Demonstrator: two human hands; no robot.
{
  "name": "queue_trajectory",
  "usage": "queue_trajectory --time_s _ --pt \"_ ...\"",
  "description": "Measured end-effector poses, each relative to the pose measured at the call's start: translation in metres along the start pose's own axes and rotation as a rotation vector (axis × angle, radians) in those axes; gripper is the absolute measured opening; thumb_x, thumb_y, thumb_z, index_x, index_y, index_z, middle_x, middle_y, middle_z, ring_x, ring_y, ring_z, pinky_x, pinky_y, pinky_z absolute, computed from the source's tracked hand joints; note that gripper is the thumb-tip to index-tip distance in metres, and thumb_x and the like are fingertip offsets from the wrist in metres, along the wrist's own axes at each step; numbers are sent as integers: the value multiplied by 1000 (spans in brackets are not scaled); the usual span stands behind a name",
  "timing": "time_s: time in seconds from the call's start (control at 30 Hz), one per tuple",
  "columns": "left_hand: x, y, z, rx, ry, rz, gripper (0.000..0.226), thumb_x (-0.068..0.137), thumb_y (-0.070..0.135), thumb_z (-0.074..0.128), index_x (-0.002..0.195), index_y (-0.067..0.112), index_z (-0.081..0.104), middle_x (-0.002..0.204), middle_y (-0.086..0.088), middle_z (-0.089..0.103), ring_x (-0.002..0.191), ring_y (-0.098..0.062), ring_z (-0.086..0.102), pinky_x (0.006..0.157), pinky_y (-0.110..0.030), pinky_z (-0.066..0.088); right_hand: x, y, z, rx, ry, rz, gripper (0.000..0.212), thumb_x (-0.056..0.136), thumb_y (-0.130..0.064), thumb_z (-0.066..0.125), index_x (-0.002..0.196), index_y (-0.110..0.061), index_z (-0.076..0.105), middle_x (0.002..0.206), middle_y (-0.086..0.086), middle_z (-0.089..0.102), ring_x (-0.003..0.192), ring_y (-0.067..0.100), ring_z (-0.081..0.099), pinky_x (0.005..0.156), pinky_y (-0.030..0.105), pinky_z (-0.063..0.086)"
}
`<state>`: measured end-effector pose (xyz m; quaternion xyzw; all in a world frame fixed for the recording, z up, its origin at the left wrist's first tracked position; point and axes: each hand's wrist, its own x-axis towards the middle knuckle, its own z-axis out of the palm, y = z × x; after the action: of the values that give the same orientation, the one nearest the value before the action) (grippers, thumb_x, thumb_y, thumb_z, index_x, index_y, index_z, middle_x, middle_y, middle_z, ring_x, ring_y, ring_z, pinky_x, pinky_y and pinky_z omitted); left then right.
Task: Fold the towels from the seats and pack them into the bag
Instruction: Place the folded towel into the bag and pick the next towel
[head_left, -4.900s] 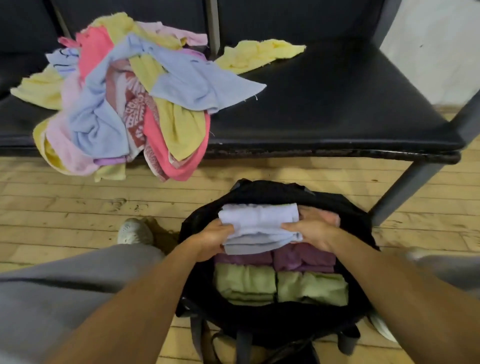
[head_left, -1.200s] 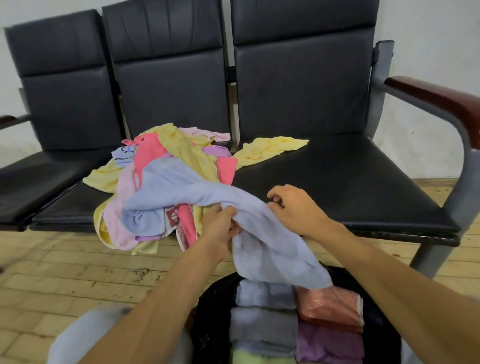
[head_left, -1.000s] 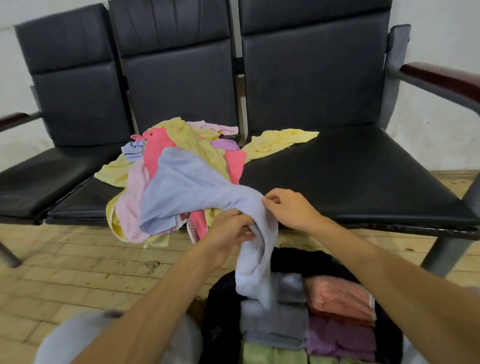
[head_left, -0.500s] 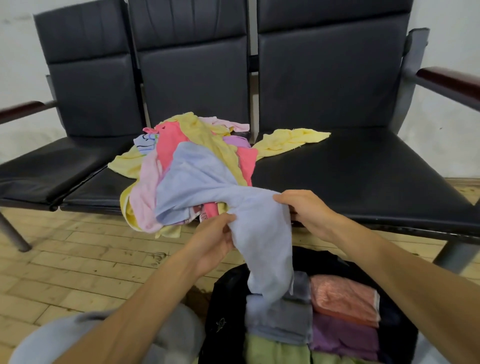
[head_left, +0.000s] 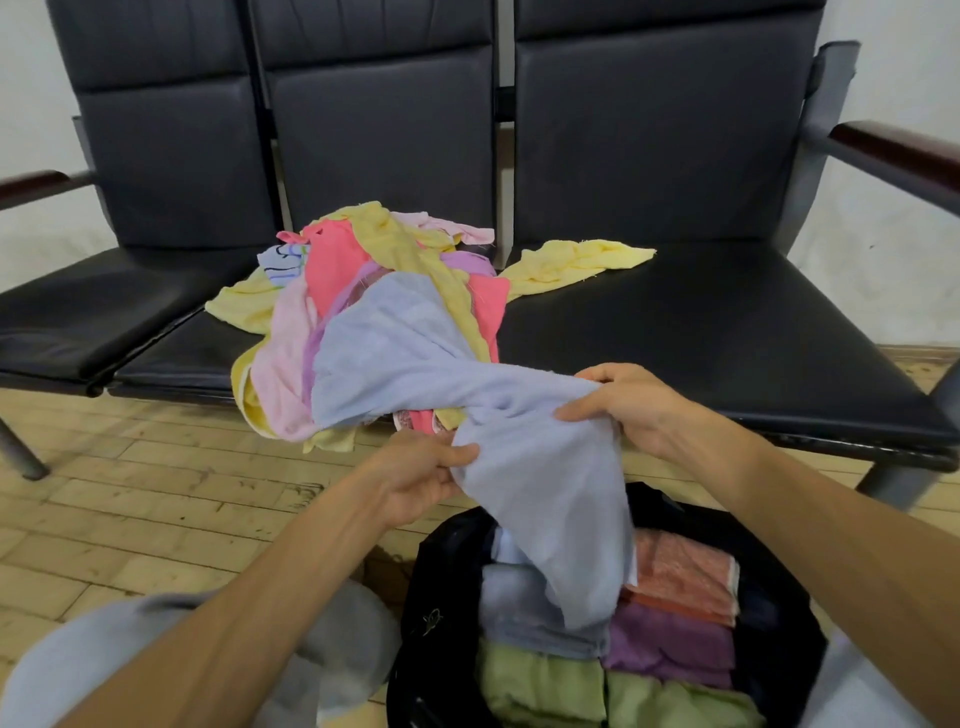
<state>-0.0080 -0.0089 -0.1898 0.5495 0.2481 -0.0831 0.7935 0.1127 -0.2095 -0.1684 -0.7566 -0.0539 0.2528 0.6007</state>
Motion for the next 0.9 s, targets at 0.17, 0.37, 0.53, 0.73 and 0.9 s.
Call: queue_trajectory --time_s 0.17,0.37,0.53,0.73,0.9 --pt "0 -1 -12 87 39 -16 28 87 -8 57 107 9 67 97 -6 73 85 -23 67 66 -31 55 -3 -10 -20 -9 2 51 40 68 -17 87 103 -2 73 99 14 74 95 30 70 86 40 56" --pt "-2 5 -13 122 62 82 16 84 7 56 95 13 66 81 0 63 68 -14 55 61 -26 42 -17 -6 -33 -55 10 -26 10 81 -21 76 88 -13 75 96 4 72 98 22 65 82 35 51" --pt "5 8 -6 72 -4 229 32 97 33 53 123 17 64 114 0 71 103 -15 66 81 -31 52 -28 -5 -45 -262 35 -148 9 91 -16 64 92 -19 72 105 0 68 102 18 61 88 36 51" --pt "0 12 19 334 236 424 20 88 26 61 77 12 53 78 -9 48 75 -23 43 59 -32 35 -51 -3 -51 -604 -97 -399 45 79 -36 78 120 -28 61 115 -15 61 104 4 58 87 23 49" --pt "-19 31 49 244 178 491 28 81 31 67 73 14 47 75 -7 39 70 -23 34 60 -33 29 -65 0 -55 -854 135 -642 21 88 -16 66 109 -17 67 97 -3 68 88 13 63 76 29 52"
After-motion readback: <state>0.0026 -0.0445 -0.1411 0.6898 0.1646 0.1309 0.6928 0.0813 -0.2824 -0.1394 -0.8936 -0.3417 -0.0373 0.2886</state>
